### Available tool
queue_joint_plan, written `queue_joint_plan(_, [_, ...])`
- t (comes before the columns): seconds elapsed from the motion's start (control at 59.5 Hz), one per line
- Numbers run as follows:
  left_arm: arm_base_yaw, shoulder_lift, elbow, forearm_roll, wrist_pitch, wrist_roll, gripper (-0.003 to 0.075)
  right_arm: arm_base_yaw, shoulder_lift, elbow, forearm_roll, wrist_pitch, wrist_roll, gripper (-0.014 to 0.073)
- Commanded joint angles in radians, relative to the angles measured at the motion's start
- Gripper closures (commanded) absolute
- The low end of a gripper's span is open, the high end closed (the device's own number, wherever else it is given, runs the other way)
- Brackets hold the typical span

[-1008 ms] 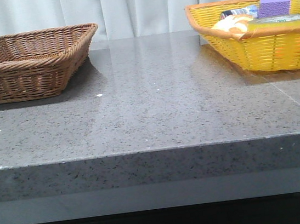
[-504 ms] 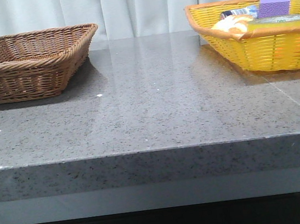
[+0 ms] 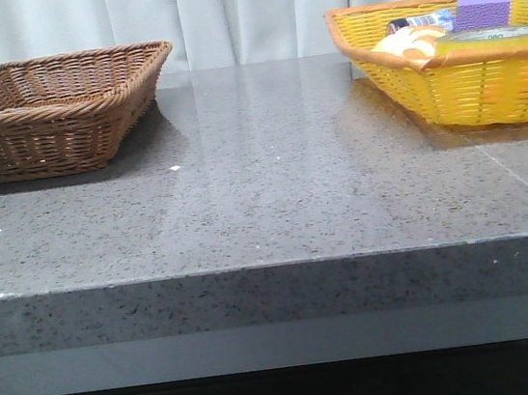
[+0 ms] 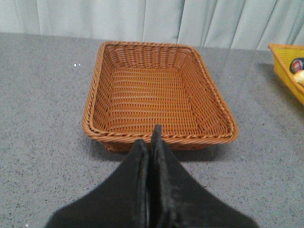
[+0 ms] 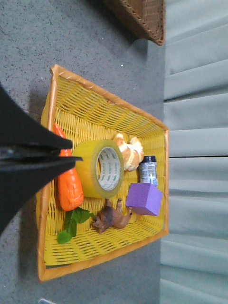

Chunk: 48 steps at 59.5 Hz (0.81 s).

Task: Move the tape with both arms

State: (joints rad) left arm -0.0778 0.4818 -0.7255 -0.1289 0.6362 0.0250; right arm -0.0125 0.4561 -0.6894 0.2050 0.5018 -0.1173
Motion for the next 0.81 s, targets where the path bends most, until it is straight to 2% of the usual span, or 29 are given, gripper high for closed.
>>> queue_joint_plan(0.0, [-0.009, 0.060, -0.030, -0.006, -0.071, -0.006, 0.0740, -0.005, 0.046, -0.034, -0.007, -0.061, -0.004, 0.0662])
queue_joint_plan(0.286, [-0.009, 0.182, -0.030, 0.034, -0.069, -0.006, 0.0739, -0.005, 0.151, -0.034, -0.003, 0.015, -0.004, 0.0655])
queue_joint_plan(0.353, [-0.009, 0.195, -0.030, 0.071, -0.072, -0.006, 0.0728, -0.005, 0.175, -0.034, -0.004, 0.031, -0.004, 0.0613])
queue_joint_plan(0.454, [-0.009, 0.201, -0.030, 0.110, -0.084, -0.006, 0.0608, -0.005, 0.208, -0.034, -0.004, 0.051, -0.004, 0.0430])
queue_joint_plan(0.521, [-0.009, 0.201, -0.030, 0.111, -0.095, -0.006, 0.0470, -0.005, 0.227, -0.034, -0.004, 0.062, -0.004, 0.0248])
queue_joint_plan(0.588, [-0.009, 0.201, -0.030, 0.109, -0.106, -0.006, 0.0328, -0.005, 0.241, -0.034, -0.004, 0.064, -0.004, 0.0136])
queue_joint_plan(0.672, [-0.009, 0.201, -0.030, 0.102, -0.116, -0.006, 0.0235, -0.005, 0.256, -0.039, -0.004, 0.062, -0.004, 0.0085])
queue_joint_plan(0.79, [-0.012, 0.201, -0.030, 0.035, -0.126, -0.006, 0.0251, -0.005, 0.292, -0.087, -0.007, 0.077, -0.003, 0.0086])
